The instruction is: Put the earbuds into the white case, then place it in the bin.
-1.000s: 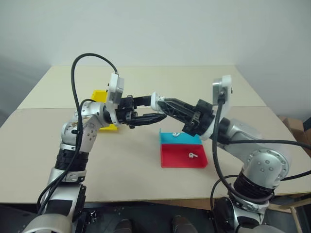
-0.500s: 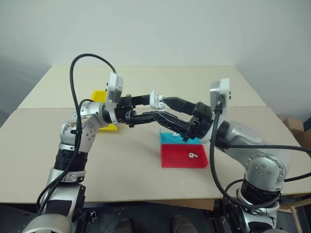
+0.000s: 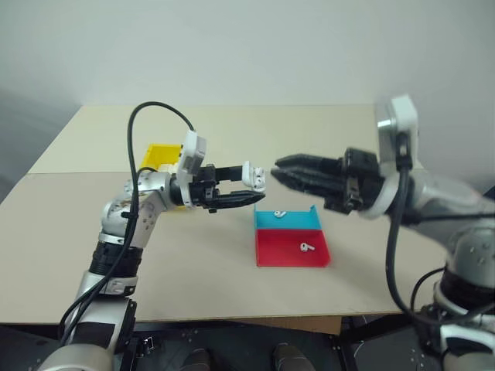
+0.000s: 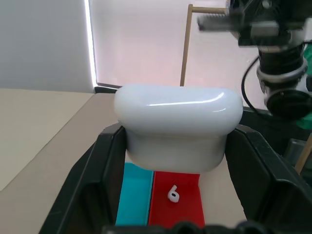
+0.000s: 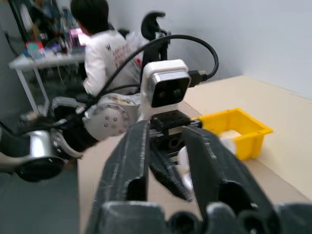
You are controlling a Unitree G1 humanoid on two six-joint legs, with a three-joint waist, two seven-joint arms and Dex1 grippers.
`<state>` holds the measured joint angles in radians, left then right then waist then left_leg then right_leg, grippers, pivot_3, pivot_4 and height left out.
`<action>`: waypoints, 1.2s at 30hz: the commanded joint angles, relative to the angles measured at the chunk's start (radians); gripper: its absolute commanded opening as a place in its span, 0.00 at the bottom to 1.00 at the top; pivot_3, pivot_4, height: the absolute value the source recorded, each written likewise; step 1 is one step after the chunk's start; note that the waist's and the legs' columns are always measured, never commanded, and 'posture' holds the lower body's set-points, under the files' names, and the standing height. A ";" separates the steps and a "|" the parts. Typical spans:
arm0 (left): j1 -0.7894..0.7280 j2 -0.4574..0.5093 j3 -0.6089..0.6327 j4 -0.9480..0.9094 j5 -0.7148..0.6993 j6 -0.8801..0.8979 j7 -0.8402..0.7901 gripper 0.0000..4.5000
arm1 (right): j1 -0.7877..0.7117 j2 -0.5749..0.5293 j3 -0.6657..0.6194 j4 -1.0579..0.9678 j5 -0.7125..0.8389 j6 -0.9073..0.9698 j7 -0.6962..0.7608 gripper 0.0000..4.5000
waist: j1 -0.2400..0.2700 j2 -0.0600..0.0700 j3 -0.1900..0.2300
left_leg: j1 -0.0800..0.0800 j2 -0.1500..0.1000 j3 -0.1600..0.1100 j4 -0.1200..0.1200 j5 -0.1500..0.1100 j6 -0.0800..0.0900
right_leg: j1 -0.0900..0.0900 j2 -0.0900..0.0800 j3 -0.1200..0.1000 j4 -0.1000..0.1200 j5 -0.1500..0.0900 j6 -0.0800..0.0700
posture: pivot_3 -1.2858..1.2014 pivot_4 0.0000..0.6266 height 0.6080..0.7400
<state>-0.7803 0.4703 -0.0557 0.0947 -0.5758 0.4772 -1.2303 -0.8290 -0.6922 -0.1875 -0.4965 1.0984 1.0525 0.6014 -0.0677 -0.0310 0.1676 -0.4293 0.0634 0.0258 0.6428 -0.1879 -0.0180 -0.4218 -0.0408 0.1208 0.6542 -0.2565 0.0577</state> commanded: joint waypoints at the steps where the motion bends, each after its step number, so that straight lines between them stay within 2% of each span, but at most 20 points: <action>1: -0.041 -0.018 -0.027 -0.004 0.029 -0.014 0.006 0.61 | -0.153 -0.087 0.168 0.070 -0.155 -0.030 0.118 0.05 | 0.001 0.000 0.000 | 0.000 0.000 0.000 0.000 0.000 0.000 | 0.000 0.000 0.000 0.000 0.000 0.000 | 0.52 0.24 1.00; 2: -0.048 -0.026 -0.032 0.002 0.036 -0.019 0.006 0.61 | -0.202 -0.106 0.235 0.097 -0.215 -0.050 0.163 0.00 | 0.000 0.000 0.000 | 0.000 0.000 0.000 -0.001 0.000 0.000 | 0.000 0.000 0.000 -0.001 0.000 0.000 | 0.52 0.24 1.00; 7: -0.071 -0.048 -0.053 0.030 0.082 -0.066 0.001 0.61 | -0.391 -0.132 0.503 0.213 -0.455 -0.137 0.357 0.00 | 0.002 0.000 0.000 | -0.002 0.000 0.000 0.000 0.000 0.000 | -0.002 0.000 0.000 -0.002 0.000 0.000 | 0.52 0.24 1.00; 10: -0.074 -0.052 -0.050 0.031 0.089 -0.074 0.001 0.61 | -0.468 -0.090 0.621 0.288 -0.590 -0.189 0.405 0.00 | 0.005 0.000 0.000 | -0.003 0.000 0.000 0.000 0.000 0.001 | -0.002 0.000 -0.001 -0.002 0.000 0.000 | 0.52 0.24 1.00; 15: -0.062 -0.045 -0.037 0.009 0.083 -0.072 0.004 0.61 | -0.493 -0.073 0.682 0.341 -0.708 -0.254 0.501 0.00 | 0.013 0.000 0.000 | -0.003 0.000 0.000 0.000 0.000 0.001 | -0.003 0.000 -0.001 -0.001 0.000 0.000 | 0.52 0.24 1.00; 19: -0.042 -0.031 -0.006 -0.006 0.079 -0.071 0.026 0.61 | -0.435 -0.135 0.648 0.302 -0.719 -0.258 0.583 0.00 | 0.029 0.000 0.000 | -0.004 0.000 0.000 0.000 0.000 0.001 | -0.003 0.000 -0.001 -0.002 0.000 0.000 | 0.52 0.24 1.00; 22: -0.021 -0.021 0.021 -0.033 0.066 -0.059 0.056 0.61 | -0.405 -0.154 0.598 0.279 -0.708 -0.225 0.578 0.00 | 0.029 0.000 0.000 | -0.005 0.000 0.000 0.001 0.000 0.001 | -0.003 -0.001 -0.001 -0.003 0.000 0.000 | 0.52 0.24 1.00; 26: 0.024 -0.021 0.059 -0.099 0.069 -0.060 0.138 0.61 | -0.357 -0.086 0.414 0.271 -0.614 -0.137 0.473 0.00 | 0.026 0.000 0.000 | -0.005 0.000 0.000 0.001 0.000 0.001 | -0.003 -0.001 -0.002 -0.002 0.000 0.000 | 0.52 0.24 1.00; 29: 0.054 -0.044 0.105 -0.158 0.094 -0.058 0.284 0.61 | -0.300 0.006 0.224 0.255 -0.527 -0.077 0.343 0.00 | 0.025 0.000 0.000 | -0.004 0.000 0.000 0.001 0.000 0.001 | -0.002 0.000 -0.001 -0.001 0.000 0.000 | 0.52 0.24 1.00; 32: 0.060 -0.097 0.200 -0.228 0.164 -0.005 0.612 0.61 | -0.133 0.031 0.062 0.141 -0.465 -0.056 0.246 0.00 | 0.038 0.000 0.000 | -0.004 0.001 -0.001 0.001 0.000 0.001 | -0.001 -0.001 -0.002 -0.001 0.000 0.000 | 0.52 0.24 1.00; 34: 0.056 -0.116 0.257 -0.240 0.230 0.043 0.812 0.61 | -0.018 0.044 0.018 0.059 -0.437 -0.038 0.189 0.00 | 0.048 0.000 0.000 | -0.004 0.000 -0.002 0.002 0.000 0.001 | 0.000 -0.001 -0.003 -0.003 0.001 0.001 | 0.52 0.24 1.00; 36: 0.048 -0.119 0.285 -0.219 0.283 0.077 0.939 0.61 | 0.054 0.058 0.013 0.000 -0.419 -0.022 0.141 0.00 | 0.047 0.000 0.000 | -0.005 0.000 -0.002 0.002 0.000 0.001 | 0.000 -0.001 -0.002 -0.004 0.003 0.002 | 0.52 0.24 1.00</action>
<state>-0.7081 0.3568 0.1996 -0.1046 -0.3347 0.5299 -0.4043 -0.7728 -0.6427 -0.1377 -0.4182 0.6490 1.0185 0.7825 -0.0204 -0.0312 0.1674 -0.4338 0.0633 0.0236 0.6449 -0.1883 -0.0174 -0.4221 -0.0419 0.1191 0.6498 -0.2534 0.0594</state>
